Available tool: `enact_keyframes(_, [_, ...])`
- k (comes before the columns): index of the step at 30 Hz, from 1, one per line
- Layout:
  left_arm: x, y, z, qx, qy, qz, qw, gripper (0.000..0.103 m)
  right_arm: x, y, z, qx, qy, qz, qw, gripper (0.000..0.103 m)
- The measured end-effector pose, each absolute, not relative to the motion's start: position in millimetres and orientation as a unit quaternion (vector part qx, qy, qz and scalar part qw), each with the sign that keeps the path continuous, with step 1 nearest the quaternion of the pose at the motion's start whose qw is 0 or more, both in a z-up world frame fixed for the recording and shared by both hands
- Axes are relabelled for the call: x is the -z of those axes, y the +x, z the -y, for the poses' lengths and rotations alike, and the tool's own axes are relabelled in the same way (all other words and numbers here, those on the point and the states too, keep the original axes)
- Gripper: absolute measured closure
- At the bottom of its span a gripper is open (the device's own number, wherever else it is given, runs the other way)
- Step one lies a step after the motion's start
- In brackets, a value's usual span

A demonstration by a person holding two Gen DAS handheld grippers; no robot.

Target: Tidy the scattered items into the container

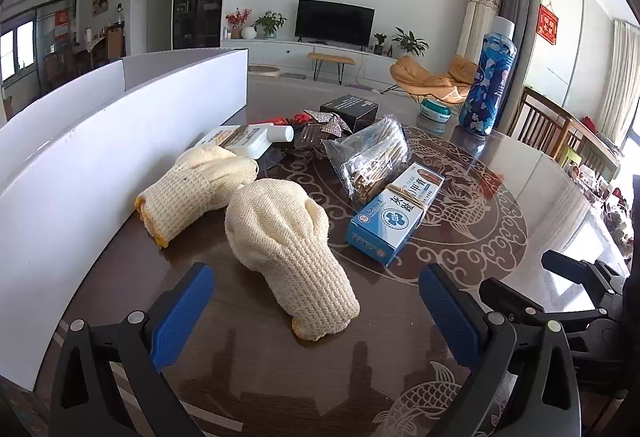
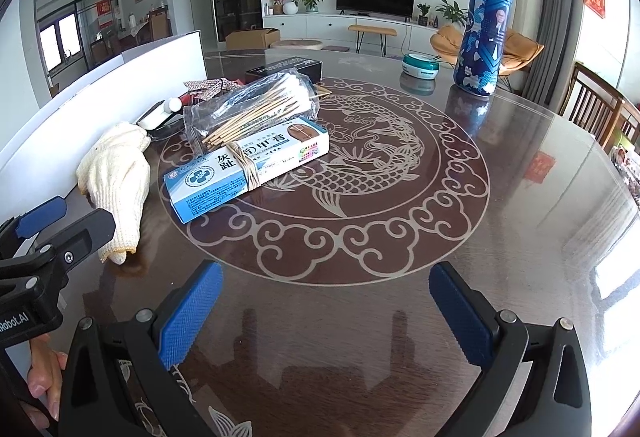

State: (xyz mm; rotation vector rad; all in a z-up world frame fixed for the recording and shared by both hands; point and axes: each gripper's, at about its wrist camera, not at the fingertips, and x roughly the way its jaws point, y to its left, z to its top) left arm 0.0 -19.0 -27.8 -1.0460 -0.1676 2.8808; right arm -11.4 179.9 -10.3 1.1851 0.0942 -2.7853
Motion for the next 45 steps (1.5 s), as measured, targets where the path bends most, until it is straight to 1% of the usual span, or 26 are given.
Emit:
enact_keyframes(13, [30, -1, 20, -0.938, -0.339, 0.062, 0.037, 0.0, 15, -32, -158, 0.902, 0.415, -0.051, 0.11, 0.0])
enact_keyframes(26, [27, 8, 30, -0.935, -0.35, 0.058, 0.023, 0.0, 18, -44, -141, 0.892, 0.425, -0.073, 0.135, 0.0])
enact_keyframes(36, [29, 19, 41, -0.933, -0.357, 0.054, 0.013, 0.0, 16, -63, -122, 0.887, 0.427, -0.074, 0.158, 0.0])
enact_keyframes(45, [29, 22, 41, -0.934, -0.353, 0.054, 0.015, 0.0, 1, -96, -111, 0.892, 0.421, -0.037, 0.16, 0.0])
